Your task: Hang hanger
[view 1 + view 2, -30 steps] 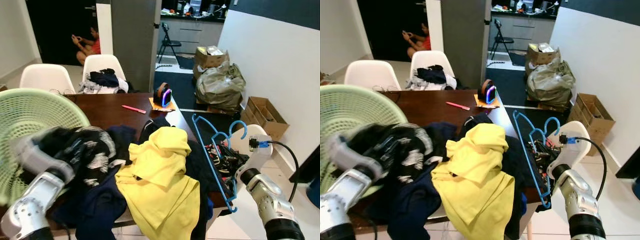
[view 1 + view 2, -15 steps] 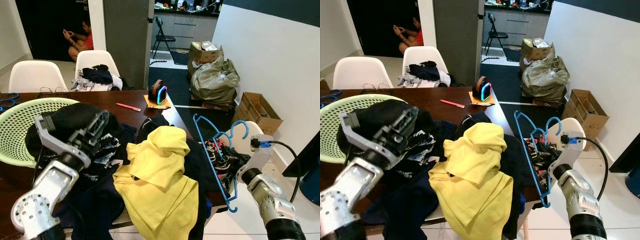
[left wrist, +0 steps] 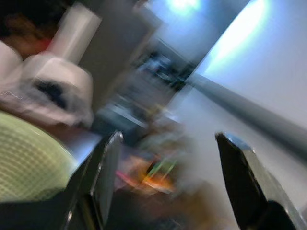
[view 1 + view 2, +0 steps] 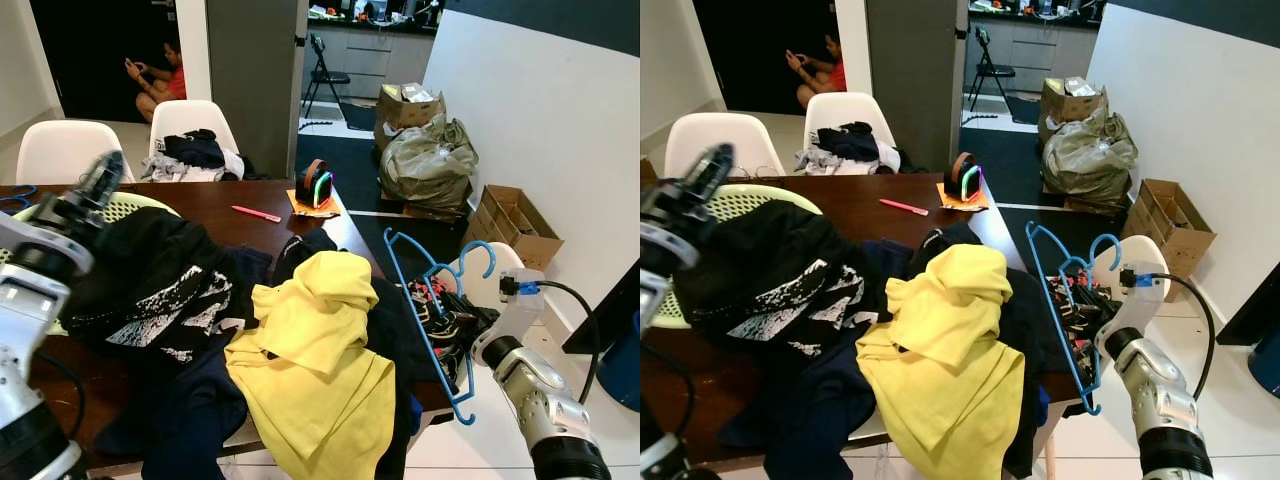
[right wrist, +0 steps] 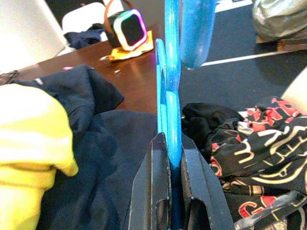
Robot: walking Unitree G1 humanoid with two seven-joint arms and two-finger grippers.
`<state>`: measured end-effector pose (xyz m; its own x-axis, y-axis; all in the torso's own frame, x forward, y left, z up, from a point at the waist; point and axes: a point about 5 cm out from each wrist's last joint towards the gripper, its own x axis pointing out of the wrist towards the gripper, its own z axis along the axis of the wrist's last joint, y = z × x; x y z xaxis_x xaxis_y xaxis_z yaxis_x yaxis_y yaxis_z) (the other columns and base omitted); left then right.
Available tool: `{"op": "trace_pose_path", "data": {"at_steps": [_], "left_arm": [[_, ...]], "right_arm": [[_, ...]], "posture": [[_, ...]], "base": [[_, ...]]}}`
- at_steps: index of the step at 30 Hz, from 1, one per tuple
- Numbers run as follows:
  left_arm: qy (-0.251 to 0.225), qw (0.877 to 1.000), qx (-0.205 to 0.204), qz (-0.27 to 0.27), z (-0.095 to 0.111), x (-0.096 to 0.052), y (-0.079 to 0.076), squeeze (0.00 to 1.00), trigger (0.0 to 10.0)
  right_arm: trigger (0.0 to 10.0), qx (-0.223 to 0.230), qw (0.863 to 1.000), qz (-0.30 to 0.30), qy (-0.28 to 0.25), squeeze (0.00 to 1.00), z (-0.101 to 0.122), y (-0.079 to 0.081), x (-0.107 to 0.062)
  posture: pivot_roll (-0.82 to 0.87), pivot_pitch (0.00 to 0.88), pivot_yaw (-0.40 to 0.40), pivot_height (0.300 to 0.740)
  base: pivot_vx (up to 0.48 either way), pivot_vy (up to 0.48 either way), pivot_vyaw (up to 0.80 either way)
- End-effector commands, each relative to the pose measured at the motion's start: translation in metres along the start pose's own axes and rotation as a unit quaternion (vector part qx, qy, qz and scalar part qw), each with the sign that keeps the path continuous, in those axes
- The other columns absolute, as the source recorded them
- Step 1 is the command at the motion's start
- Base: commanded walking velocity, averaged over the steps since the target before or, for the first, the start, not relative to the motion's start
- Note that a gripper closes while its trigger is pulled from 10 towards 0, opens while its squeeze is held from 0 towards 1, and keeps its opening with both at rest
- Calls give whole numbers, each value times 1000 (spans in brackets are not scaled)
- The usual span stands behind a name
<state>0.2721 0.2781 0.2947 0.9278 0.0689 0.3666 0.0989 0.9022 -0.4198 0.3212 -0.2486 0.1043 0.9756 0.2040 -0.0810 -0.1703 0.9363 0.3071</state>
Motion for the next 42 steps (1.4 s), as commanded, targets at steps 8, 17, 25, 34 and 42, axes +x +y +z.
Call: {"op": "trace_pose_path", "data": {"at_steps": [8, 17, 25, 34, 42], "left_arm": [[214, 865, 433, -133, -58, -26, -44, 0, 10000], [288, 784, 519, -183, -77, -47, -43, 0, 10000], [301, 740, 578, -169, -71, -52, -34, 0, 10000], [413, 684, 594, -99, -73, -72, 12, 0, 10000], [433, 696, 569, -55, -77, -76, 29, 0, 0]], "right_arm": [[10000, 9, 1000, -12, 13, 0, -5, -5, -3], [10000, 12, 1000, -12, 13, 0, -5, -5, -2], [10000, 11, 1000, -12, 14, 0, -5, -5, -2], [10000, 12, 1000, -15, 14, 0, -5, -7, -3], [10000, 12, 1000, -16, 14, 0, -5, -7, -3]], "posture": [[85, 0, -98, 740], [95, 0, -98, 740], [93, 0, -98, 740], [92, 0, -99, 740], [90, 0, -101, 740]], "base": [[0, 0, 0], [0, 0, 0], [0, 0, 0], [0, 0, 0], [0, 0, 0]]}}
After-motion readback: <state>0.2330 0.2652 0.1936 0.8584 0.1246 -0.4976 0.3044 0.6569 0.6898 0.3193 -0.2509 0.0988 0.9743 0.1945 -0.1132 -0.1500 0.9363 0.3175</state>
